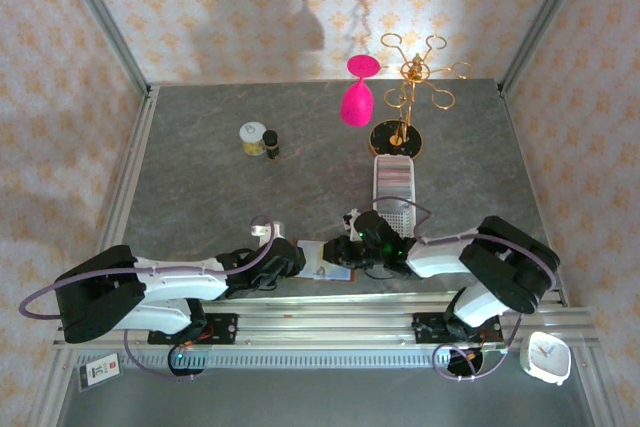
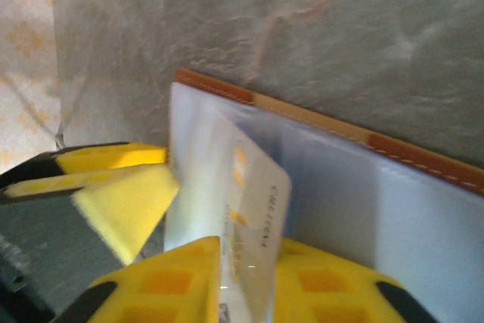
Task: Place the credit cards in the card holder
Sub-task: Insert the credit card into the card slot.
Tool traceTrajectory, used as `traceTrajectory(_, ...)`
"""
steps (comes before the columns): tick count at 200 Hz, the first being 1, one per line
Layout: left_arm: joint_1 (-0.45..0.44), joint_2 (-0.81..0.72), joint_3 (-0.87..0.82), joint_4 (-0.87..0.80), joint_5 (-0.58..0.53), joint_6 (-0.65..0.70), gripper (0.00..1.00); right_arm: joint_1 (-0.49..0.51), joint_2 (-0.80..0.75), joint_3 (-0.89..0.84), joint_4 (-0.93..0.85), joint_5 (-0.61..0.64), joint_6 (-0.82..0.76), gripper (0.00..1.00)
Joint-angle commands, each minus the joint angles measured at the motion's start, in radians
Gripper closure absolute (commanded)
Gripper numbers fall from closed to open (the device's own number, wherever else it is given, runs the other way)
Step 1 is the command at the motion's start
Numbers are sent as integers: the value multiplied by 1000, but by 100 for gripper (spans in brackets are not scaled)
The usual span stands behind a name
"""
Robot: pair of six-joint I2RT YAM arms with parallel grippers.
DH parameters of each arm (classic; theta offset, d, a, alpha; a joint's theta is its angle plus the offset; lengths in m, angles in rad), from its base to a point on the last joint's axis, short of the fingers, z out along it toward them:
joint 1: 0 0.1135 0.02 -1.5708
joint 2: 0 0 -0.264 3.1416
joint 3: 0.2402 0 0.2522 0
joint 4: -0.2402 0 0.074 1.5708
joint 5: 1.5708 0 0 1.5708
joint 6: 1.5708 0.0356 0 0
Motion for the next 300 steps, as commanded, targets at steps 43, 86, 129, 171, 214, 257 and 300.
traceTrajectory(43, 5, 23, -38, -62, -24, 7, 63, 14, -93, 33, -251, 173, -33, 72)
traceTrajectory(86, 5, 28, -40, -51, -11, 11, 63, 43, -31, 63, -251, 195, -29, 88)
traceTrajectory(129, 6, 46, -40, -16, 21, 17, 63, 86, 38, 125, -252, 199, -29, 94)
traceTrajectory(171, 6, 64, -44, 10, 38, 14, 62, 108, 68, 166, -252, 211, -17, 94)
traceTrajectory(214, 5, 68, -44, 13, 35, 21, 60, 138, 121, 214, -257, 218, -12, 93)
traceTrajectory(257, 6, 88, -40, 5, 31, 29, 61, 142, 98, 222, -266, 250, -1, 92)
traceTrajectory(300, 6, 136, -43, 0, 16, 35, 65, 142, 3, 187, -320, 351, 30, 83)
